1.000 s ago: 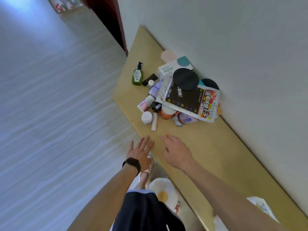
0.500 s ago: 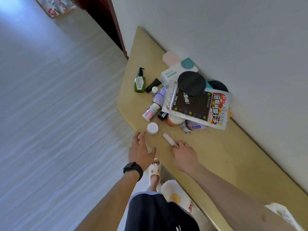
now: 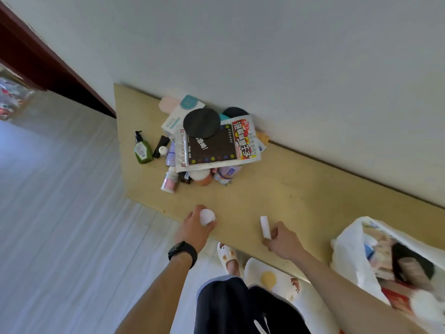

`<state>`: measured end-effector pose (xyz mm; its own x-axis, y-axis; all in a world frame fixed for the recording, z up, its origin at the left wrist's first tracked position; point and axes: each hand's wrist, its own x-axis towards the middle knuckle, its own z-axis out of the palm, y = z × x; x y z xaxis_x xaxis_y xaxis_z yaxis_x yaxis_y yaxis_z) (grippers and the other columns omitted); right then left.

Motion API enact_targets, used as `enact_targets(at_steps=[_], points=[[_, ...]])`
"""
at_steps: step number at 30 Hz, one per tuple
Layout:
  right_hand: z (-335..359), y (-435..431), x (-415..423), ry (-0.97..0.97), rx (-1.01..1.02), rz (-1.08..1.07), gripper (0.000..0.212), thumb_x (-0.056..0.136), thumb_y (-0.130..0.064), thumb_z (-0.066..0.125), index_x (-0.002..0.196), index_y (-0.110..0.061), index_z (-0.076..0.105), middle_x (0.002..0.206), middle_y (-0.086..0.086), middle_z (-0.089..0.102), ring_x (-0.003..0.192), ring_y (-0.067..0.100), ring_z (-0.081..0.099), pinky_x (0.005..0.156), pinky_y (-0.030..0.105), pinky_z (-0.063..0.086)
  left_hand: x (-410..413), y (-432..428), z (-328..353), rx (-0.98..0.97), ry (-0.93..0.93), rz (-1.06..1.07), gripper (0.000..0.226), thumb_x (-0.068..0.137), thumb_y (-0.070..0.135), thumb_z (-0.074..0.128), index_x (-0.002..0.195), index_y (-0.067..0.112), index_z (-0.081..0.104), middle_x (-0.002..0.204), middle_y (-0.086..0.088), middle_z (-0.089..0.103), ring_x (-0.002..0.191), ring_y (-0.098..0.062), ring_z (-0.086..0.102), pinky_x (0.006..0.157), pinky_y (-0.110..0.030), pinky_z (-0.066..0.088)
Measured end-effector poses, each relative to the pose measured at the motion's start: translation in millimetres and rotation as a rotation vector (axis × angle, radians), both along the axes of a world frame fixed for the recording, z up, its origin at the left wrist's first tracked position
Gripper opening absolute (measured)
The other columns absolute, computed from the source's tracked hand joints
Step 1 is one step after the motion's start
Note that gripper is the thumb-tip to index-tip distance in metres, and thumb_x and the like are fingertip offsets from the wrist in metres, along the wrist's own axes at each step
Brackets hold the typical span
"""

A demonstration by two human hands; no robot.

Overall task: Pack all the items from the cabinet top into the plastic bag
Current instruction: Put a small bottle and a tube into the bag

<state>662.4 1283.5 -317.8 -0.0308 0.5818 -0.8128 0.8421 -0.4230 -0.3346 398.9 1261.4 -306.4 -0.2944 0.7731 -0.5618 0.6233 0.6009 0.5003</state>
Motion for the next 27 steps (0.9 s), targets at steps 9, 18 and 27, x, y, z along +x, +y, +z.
enact_targets(at_steps=[9, 18, 27], points=[[85, -95, 78, 0.466, 0.058, -0.691, 0.012, 0.093, -0.019, 0.056, 0.104, -0.017, 0.059, 0.095, 0.006, 0.071, 0.075, 0.023, 0.071, 0.087, 0.045, 0.057, 131, -8, 46, 0.051, -0.246, -0.052, 0.048, 0.078, 0.052, 0.074, 0.115, 0.034, 0.049, 0.103, 0.006, 0.064, 0.086, -0.006, 0.060, 0.067, -0.025, 0.051], [136, -209, 202, 0.448, 0.250, -1.191, 0.015, 0.094, -0.004, 0.052, 0.088, 0.002, 0.065, 0.070, 0.009, 0.063, 0.055, 0.021, 0.058, 0.069, 0.040, 0.049, 326, -11, 121, 0.279, -0.289, -0.599, 0.042, 0.078, 0.057, 0.071, 0.110, 0.042, 0.048, 0.096, 0.020, 0.063, 0.085, -0.003, 0.061, 0.069, -0.029, 0.054], [136, -262, 282, 0.311, 0.408, -1.330, 0.018, 0.095, -0.007, 0.053, 0.092, 0.009, 0.059, 0.074, 0.016, 0.057, 0.062, 0.023, 0.056, 0.067, 0.036, 0.052, 421, -27, 69, 0.017, 0.110, -1.172, 0.074, 0.088, 0.060, 0.054, 0.149, 0.029, 0.026, 0.131, -0.006, 0.058, 0.112, -0.029, 0.059, 0.080, -0.038, 0.053]])
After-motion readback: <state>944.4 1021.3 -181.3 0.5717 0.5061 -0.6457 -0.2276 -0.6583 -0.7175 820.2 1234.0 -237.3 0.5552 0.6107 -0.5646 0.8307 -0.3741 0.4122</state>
